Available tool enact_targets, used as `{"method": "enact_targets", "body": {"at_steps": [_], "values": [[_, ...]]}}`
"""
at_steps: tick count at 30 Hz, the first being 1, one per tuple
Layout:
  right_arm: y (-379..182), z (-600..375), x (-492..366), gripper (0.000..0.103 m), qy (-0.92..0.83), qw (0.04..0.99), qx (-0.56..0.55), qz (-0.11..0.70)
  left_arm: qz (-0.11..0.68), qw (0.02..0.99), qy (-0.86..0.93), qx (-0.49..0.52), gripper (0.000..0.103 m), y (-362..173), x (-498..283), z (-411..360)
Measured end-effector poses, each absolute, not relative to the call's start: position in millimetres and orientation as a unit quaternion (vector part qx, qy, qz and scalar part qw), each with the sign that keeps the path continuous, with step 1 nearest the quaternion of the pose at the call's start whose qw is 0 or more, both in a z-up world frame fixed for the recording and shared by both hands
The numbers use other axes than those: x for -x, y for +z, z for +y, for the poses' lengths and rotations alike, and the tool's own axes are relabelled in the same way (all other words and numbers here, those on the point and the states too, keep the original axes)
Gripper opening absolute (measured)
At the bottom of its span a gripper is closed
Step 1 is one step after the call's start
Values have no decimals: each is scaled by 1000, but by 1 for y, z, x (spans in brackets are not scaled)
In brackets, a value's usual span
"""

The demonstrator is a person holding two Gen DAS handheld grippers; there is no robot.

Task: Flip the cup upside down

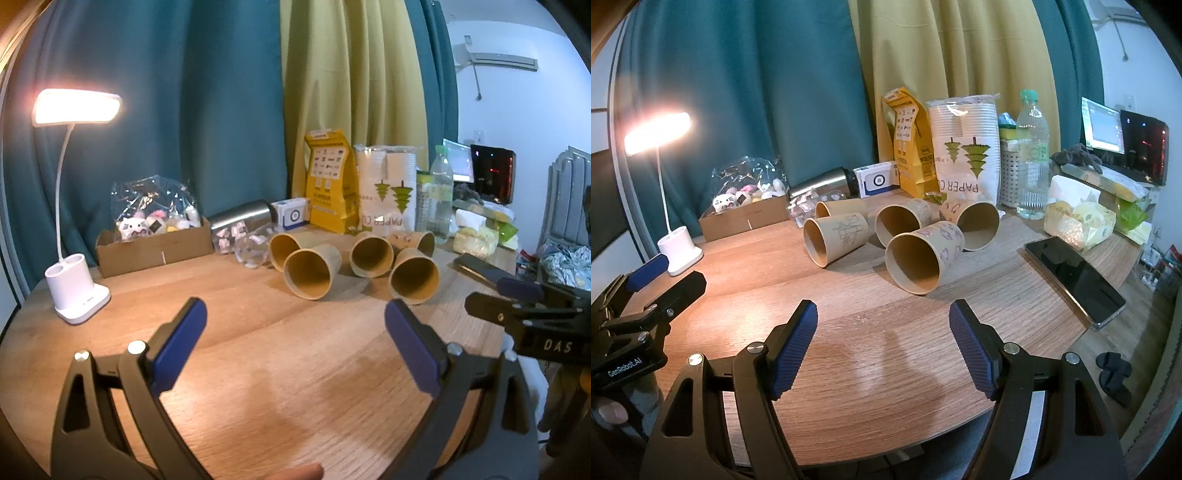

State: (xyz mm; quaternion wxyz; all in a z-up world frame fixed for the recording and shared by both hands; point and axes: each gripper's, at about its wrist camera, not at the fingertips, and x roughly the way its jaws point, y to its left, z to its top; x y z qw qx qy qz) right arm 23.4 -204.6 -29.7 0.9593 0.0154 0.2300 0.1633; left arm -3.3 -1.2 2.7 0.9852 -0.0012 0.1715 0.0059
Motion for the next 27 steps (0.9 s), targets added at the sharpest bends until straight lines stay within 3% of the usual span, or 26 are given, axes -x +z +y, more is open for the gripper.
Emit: {"method": "enact_targets", "body": {"at_steps": [27], "values": [[-32, -204, -25, 77, 164, 958, -19, 233, 165, 986, -3, -4, 98, 4, 9, -6]]}}
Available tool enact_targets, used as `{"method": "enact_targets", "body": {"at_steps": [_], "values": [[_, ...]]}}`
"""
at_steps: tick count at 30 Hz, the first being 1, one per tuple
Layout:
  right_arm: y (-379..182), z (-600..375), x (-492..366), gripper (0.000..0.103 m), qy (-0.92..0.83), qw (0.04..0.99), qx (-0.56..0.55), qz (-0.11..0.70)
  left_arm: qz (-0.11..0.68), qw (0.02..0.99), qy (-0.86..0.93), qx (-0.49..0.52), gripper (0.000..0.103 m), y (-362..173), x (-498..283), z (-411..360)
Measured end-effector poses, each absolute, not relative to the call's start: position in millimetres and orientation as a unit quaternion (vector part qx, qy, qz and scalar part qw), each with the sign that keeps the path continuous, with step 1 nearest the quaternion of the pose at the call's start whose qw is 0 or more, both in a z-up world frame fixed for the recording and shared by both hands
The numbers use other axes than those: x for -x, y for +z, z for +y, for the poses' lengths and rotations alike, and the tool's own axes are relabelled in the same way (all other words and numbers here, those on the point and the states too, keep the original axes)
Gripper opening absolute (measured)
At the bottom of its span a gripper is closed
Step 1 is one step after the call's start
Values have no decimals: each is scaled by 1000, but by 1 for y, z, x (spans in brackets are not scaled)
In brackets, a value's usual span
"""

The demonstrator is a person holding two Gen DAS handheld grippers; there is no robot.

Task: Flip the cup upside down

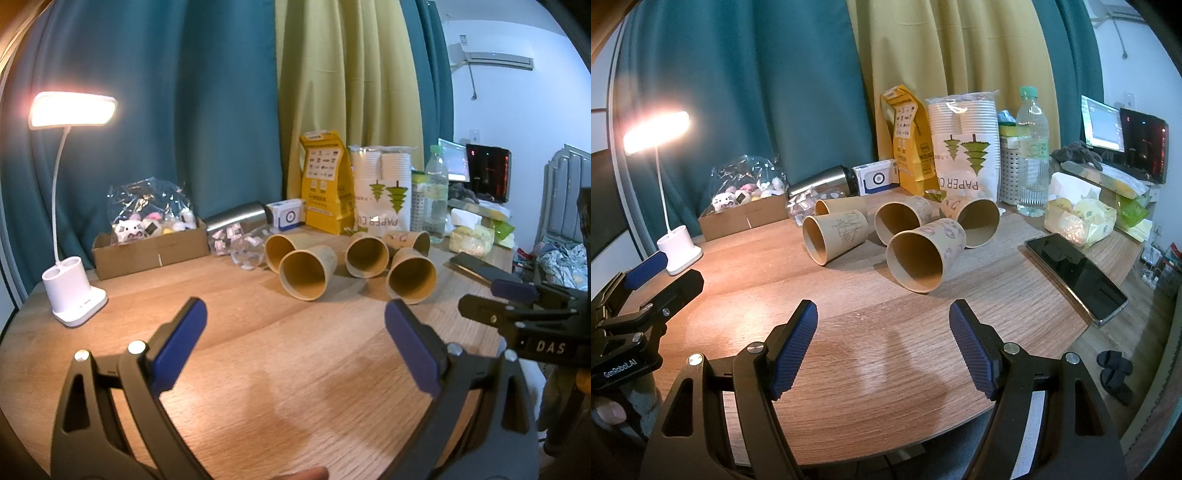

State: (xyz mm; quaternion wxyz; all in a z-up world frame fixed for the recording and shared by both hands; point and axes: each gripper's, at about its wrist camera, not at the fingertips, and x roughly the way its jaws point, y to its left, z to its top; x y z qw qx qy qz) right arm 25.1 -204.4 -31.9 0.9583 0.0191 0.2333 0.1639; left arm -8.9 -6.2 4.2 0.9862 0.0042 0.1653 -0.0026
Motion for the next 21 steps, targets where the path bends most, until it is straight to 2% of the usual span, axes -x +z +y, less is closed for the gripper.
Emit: {"method": "enact_targets", "body": {"at_steps": [21], "values": [[-33, -205, -25, 77, 166, 958, -22, 233, 169, 986, -3, -3, 98, 5, 8, -6]]}}
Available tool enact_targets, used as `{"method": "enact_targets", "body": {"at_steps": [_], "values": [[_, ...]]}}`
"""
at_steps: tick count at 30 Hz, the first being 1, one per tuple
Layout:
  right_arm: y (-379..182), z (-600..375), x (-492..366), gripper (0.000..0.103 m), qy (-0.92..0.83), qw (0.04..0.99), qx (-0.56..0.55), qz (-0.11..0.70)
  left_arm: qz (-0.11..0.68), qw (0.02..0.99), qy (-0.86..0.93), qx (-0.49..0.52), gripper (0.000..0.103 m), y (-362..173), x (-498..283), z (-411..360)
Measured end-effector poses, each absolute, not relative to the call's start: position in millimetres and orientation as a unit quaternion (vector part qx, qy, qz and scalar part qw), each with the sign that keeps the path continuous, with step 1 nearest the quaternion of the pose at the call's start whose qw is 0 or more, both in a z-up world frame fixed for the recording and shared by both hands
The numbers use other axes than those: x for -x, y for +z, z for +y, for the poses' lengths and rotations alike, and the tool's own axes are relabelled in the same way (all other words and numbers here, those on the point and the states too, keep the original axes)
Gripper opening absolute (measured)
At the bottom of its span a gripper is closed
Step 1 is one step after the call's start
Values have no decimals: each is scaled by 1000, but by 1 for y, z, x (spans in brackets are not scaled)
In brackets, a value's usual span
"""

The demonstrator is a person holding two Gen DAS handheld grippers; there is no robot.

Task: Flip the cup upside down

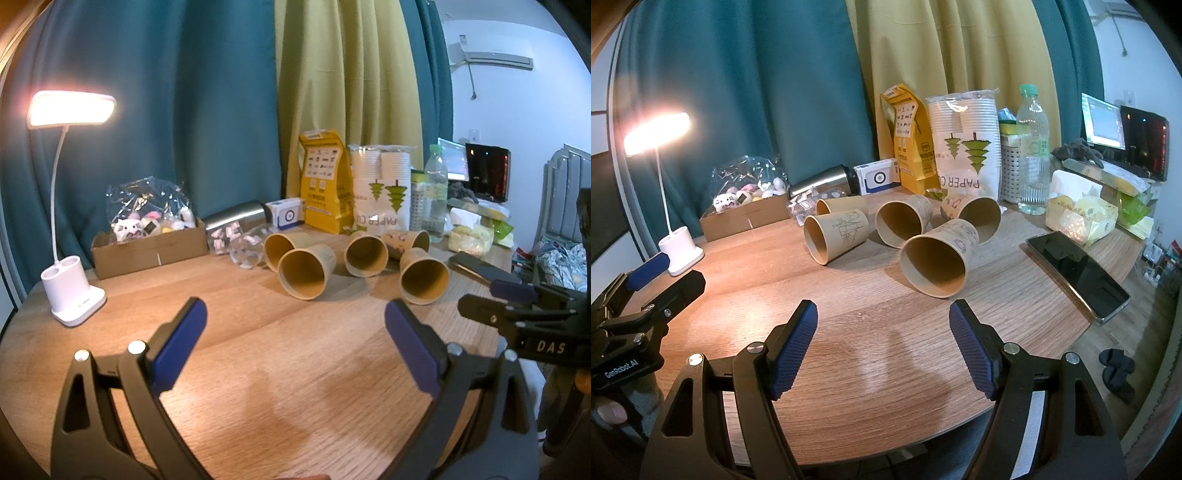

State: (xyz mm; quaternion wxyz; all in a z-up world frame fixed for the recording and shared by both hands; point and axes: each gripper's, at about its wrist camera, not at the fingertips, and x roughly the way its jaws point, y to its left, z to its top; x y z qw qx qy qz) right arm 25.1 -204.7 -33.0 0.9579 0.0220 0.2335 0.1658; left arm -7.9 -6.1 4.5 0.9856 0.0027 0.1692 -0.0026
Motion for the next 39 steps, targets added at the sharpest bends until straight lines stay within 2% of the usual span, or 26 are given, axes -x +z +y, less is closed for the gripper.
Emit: {"method": "enact_targets", "body": {"at_steps": [39], "values": [[-35, -205, -25, 77, 166, 957, -23, 235, 175, 985, -9, -5, 98, 3, 7, -9]]}}
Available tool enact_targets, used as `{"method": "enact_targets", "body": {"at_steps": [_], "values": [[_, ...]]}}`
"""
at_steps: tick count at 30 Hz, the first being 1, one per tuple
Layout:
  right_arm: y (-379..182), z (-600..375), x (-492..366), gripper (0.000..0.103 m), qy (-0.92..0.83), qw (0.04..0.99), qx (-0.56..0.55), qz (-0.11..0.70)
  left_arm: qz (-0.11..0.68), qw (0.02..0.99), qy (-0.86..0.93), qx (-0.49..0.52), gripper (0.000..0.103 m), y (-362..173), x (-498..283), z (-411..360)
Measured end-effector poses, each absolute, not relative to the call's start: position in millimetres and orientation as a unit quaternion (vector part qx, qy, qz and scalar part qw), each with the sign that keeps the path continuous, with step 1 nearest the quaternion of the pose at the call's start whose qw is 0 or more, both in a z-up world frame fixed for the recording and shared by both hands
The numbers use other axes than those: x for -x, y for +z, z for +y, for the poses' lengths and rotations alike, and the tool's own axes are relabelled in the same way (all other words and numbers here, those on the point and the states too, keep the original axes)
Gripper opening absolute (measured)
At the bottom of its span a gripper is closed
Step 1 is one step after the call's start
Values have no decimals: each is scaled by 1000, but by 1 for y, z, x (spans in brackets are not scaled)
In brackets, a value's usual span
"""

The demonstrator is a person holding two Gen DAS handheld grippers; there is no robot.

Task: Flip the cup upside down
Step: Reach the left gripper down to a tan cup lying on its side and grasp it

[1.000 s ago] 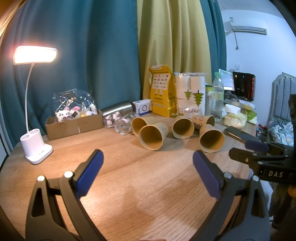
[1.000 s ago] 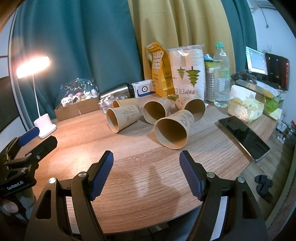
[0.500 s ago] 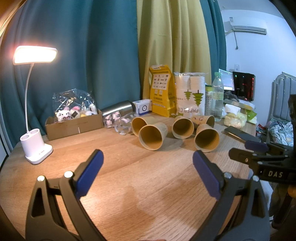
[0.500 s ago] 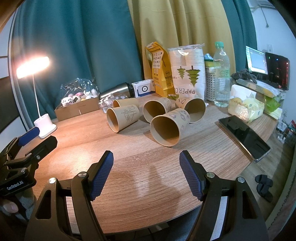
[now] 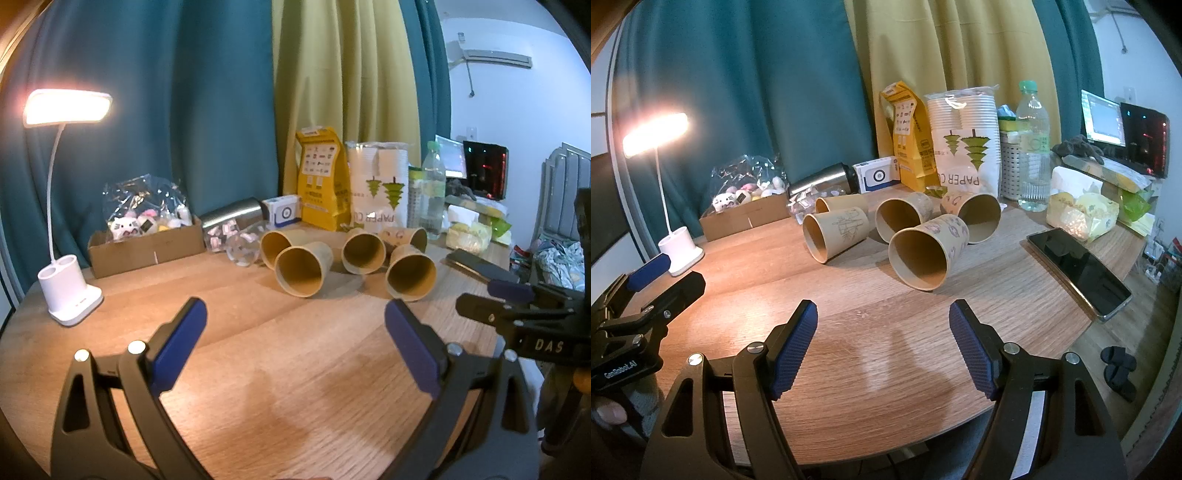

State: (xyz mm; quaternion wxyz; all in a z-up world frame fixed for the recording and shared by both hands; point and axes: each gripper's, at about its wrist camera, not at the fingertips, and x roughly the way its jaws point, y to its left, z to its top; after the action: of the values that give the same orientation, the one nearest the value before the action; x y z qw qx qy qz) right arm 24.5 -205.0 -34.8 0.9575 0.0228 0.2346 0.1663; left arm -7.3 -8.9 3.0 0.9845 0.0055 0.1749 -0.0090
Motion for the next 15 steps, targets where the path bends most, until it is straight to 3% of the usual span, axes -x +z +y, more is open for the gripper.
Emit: {"method": "enact_targets", "body": {"at_steps": [9, 15], "values": [[-35, -208, -23, 77, 167, 957, -30, 236, 274, 958, -41, -67, 98, -1, -17, -27], [-28, -218, -37, 77, 187, 949, -42, 251, 331, 937, -88, -68, 98, 39, -41, -31]]}}
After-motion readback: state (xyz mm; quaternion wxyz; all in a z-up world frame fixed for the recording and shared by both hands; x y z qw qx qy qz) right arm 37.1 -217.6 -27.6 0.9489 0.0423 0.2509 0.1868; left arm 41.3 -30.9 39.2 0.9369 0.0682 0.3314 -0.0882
